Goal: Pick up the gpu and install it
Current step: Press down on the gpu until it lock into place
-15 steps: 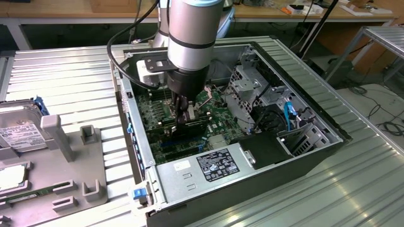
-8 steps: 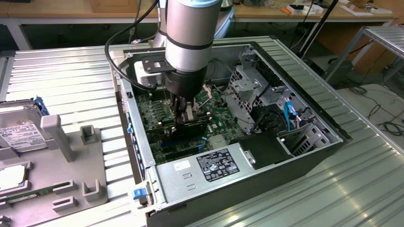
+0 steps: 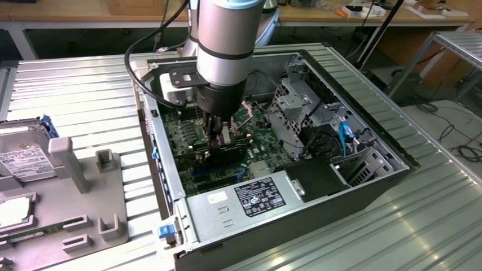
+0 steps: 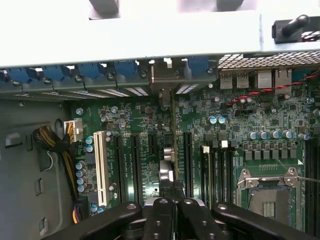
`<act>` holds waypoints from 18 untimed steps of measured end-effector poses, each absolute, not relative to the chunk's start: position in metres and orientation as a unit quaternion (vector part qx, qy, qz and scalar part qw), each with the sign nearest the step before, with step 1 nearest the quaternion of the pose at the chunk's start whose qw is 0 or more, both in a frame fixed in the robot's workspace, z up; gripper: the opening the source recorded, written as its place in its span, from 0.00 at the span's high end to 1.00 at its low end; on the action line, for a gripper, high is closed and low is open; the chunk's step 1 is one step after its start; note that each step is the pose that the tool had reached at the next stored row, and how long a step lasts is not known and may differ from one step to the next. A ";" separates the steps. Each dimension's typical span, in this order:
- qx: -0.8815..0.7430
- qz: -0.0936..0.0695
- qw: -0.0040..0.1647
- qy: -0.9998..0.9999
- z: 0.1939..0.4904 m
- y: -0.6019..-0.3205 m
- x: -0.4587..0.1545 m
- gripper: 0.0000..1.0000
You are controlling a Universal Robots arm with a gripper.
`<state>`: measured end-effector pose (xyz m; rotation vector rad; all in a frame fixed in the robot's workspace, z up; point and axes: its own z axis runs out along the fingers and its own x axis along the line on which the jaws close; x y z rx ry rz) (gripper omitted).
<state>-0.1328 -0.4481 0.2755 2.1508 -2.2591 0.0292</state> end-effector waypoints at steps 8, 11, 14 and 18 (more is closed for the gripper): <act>0.690 0.009 0.011 -0.724 0.272 -0.448 -0.133 0.89; 0.689 0.010 0.011 -0.724 0.272 -0.448 -0.134 0.89; 0.689 0.010 0.011 -0.724 0.272 -0.448 -0.134 0.89; 0.690 0.007 0.014 -0.724 0.282 -0.448 -0.134 0.89</act>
